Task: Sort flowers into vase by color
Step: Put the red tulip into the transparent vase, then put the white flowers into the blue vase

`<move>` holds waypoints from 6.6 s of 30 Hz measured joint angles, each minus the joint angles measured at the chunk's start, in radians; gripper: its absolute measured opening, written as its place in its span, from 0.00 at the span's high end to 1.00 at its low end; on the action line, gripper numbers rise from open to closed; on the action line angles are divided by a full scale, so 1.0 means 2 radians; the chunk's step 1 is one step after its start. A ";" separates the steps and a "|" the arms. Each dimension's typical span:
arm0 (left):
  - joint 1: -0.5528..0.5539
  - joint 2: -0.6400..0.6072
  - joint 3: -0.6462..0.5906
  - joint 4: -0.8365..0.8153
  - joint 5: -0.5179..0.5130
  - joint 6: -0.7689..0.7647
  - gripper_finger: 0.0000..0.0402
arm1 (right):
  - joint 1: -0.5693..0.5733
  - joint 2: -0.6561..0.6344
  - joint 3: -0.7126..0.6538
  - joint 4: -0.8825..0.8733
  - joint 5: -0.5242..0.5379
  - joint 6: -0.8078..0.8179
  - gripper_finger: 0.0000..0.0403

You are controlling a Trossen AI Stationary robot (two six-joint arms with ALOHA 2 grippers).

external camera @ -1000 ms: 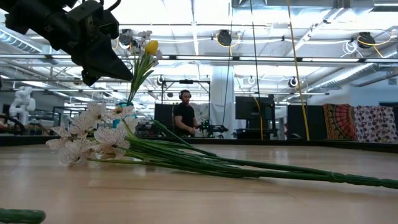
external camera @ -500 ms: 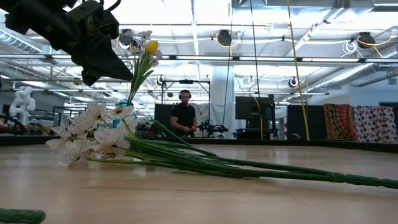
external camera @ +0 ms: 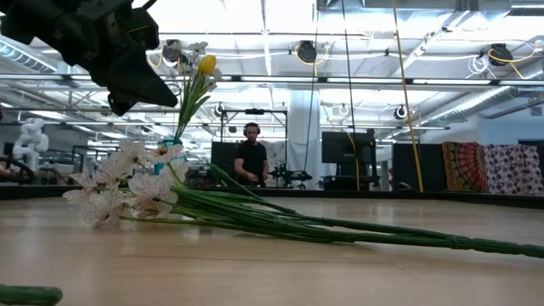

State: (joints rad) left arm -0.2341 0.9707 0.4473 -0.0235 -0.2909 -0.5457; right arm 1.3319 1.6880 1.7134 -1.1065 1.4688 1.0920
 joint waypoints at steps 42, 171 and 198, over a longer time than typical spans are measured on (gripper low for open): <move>-0.027 0.000 0.000 0.035 -0.003 0.001 0.95 | 0.003 0.066 -0.009 -0.199 -0.173 0.328 0.83; -0.119 0.275 0.279 -0.289 -0.048 -0.602 1.00 | -0.597 -0.096 -0.350 0.198 -0.629 -0.331 1.00; -0.119 0.280 0.280 -0.290 -0.006 -0.597 0.96 | -0.647 -0.136 -0.430 0.170 -0.724 -0.271 1.00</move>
State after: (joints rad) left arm -0.4730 1.5299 1.0069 -0.6031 -0.3031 -1.7387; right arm 0.0380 1.4154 0.8529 -0.7656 0.0204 0.5509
